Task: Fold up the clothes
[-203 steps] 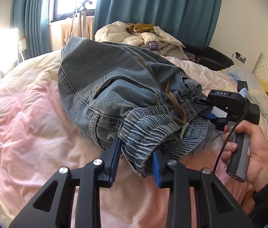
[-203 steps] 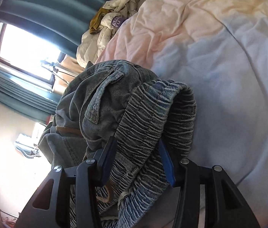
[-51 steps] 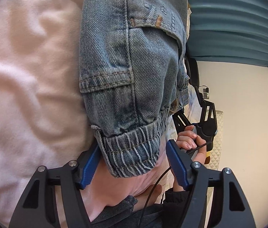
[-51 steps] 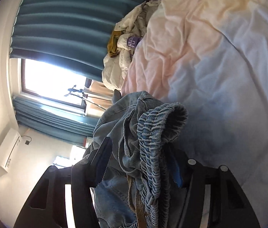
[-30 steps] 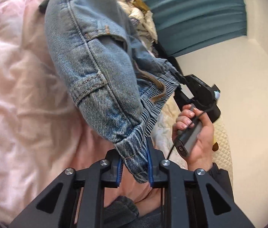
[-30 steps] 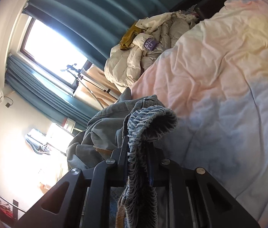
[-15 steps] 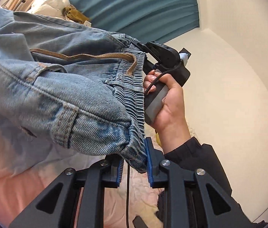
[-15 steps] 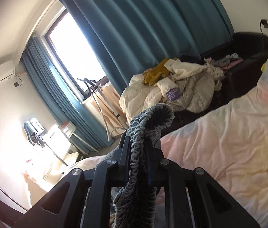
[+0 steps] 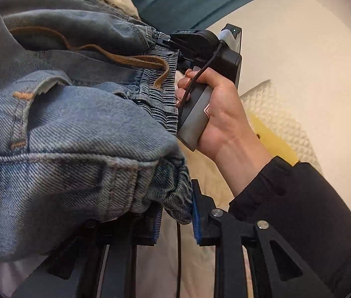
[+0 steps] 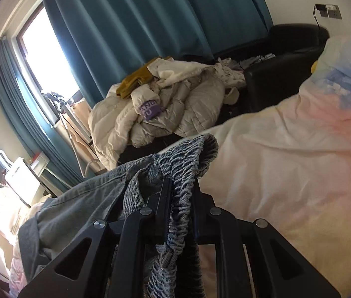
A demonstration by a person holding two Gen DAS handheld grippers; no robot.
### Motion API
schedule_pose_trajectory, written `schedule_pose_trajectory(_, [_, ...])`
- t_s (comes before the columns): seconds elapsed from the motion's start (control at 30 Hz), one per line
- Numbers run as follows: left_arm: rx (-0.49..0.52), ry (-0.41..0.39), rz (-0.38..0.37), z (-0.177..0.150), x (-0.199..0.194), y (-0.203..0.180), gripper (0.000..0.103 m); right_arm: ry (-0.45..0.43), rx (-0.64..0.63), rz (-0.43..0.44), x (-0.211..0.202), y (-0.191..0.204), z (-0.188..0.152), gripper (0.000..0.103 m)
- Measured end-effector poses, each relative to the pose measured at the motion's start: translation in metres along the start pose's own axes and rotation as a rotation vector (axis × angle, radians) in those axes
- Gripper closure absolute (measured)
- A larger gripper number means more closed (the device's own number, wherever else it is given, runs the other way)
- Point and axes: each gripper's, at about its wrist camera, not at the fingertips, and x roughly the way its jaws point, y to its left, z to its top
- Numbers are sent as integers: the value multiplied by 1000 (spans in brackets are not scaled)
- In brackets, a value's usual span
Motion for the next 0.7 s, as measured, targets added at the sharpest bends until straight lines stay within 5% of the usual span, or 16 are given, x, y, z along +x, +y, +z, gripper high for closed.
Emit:
schedule_pose_trajectory(0.27, [71,60,73,2,22,-12,80,39,42,3,13,-33,-29,79])
schedule_pose_trajectory(0.43, [157,48,190,1,18,-31,62,61,63,-42,-33,-20,-32,79])
schedule_pose_trajectory(0.7, [279,-15,264,-72,-93,-46,55,35,7,-52,-143,34,-53,77])
